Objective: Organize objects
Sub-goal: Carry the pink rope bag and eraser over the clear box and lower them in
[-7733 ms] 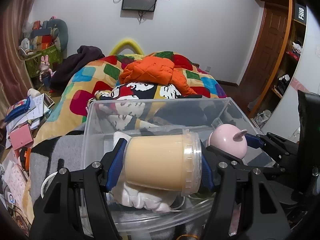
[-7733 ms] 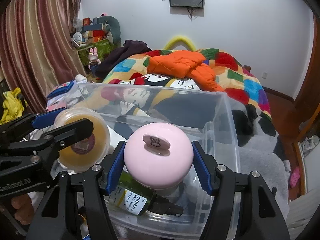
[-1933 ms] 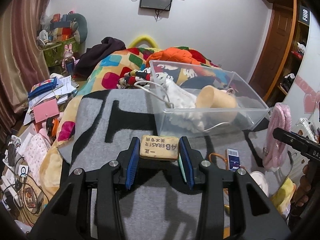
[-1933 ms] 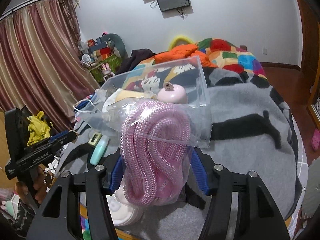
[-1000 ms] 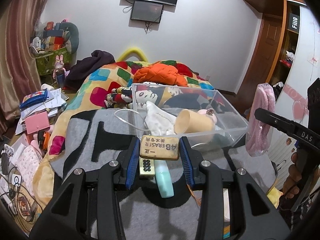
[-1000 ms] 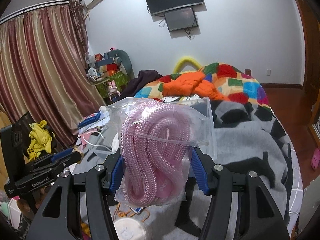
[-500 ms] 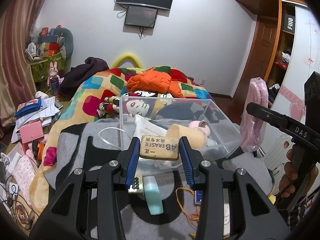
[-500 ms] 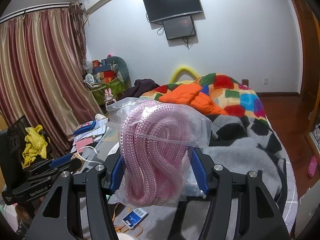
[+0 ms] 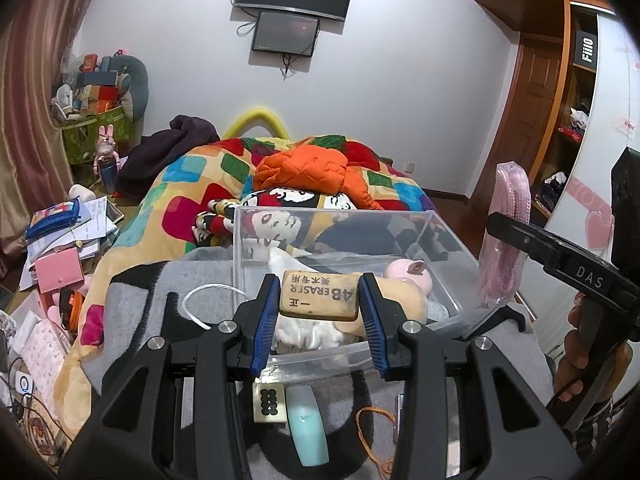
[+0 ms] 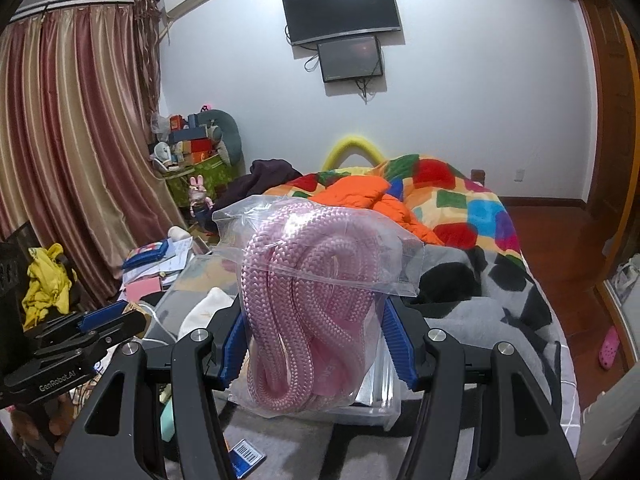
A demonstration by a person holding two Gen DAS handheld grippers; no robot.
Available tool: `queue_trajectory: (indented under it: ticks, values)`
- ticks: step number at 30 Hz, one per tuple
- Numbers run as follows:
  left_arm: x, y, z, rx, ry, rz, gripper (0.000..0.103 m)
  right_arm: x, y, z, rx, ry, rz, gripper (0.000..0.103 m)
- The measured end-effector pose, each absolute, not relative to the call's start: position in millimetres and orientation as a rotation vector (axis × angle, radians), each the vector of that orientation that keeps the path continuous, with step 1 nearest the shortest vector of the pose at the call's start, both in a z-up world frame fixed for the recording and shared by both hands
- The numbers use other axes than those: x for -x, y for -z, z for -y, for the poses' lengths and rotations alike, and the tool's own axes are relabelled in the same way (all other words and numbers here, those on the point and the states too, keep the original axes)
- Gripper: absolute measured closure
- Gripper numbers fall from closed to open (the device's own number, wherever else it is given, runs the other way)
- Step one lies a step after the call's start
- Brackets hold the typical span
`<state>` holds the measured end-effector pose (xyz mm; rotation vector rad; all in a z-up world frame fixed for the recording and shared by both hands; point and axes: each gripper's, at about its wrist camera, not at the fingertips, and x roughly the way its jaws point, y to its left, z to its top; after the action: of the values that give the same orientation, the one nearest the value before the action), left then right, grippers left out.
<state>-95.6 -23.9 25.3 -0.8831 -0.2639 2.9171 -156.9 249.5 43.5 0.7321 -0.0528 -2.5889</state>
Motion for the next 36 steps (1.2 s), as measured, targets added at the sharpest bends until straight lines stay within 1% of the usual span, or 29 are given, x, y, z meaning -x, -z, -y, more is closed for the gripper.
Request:
queue_trajectory:
  ticks: [12, 32, 36]
  values:
    - [112.1, -7.2, 24.1, 0.952, -2.900, 0.263, 0.063, 172.0, -26.8, -241.4, -0.787, 2.589, 0.011, 0.047]
    - [128.0, 7.4, 19.2, 1.021, -2.879, 0.236, 0.063, 187.7, -8.8, -232.6, -0.846, 2.543, -0.001, 0.048]
    - [131.5, 10.2, 17.6, 1.032, -2.874, 0.232, 0.063, 187.1, -2.8, -224.7, -0.857, 2.531, -0.049, 0.048]
